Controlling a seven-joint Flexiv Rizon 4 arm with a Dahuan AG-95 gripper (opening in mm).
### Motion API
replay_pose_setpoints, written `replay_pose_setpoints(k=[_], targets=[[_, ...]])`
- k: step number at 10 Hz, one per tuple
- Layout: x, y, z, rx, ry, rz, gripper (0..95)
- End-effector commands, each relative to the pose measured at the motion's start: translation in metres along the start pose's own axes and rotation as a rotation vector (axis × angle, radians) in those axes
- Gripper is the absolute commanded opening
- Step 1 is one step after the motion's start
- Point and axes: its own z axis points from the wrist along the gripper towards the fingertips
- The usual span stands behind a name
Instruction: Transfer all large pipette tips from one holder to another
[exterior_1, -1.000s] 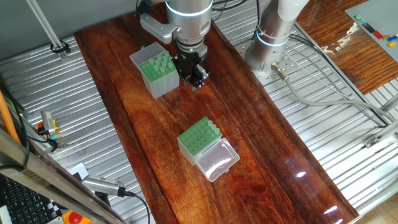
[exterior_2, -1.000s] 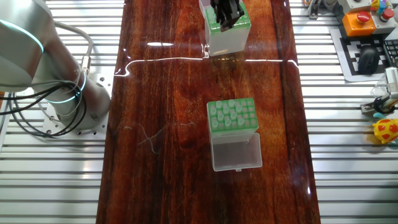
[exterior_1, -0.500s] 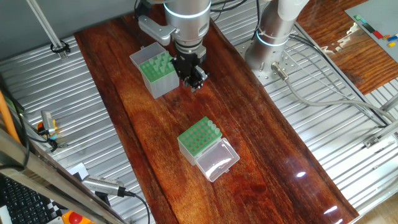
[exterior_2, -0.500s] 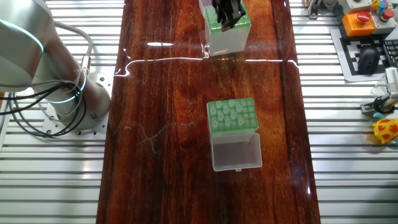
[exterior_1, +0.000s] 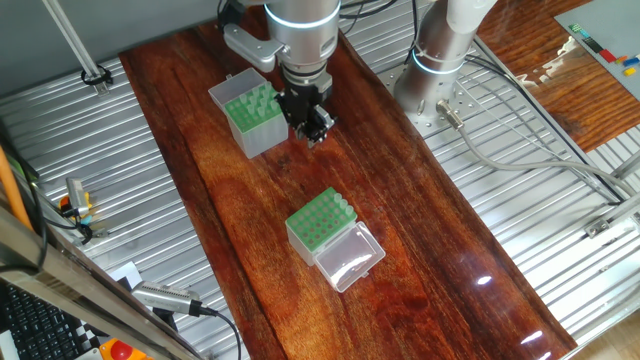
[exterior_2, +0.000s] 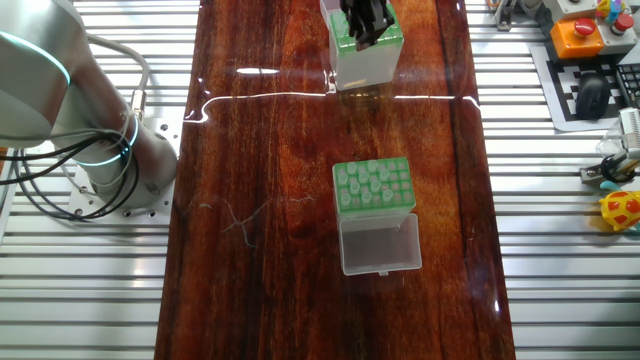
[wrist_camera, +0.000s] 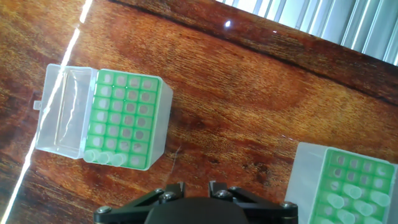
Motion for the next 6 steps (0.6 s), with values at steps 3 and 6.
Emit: replay_pose_setpoints(k=[3,6], targets=[[0.0004,0.0001,-0.0002,0.033,-0.006,0.218,19.0],[0.0004,0.0001,-0.0002,0.030,-0.009,0.223,19.0]])
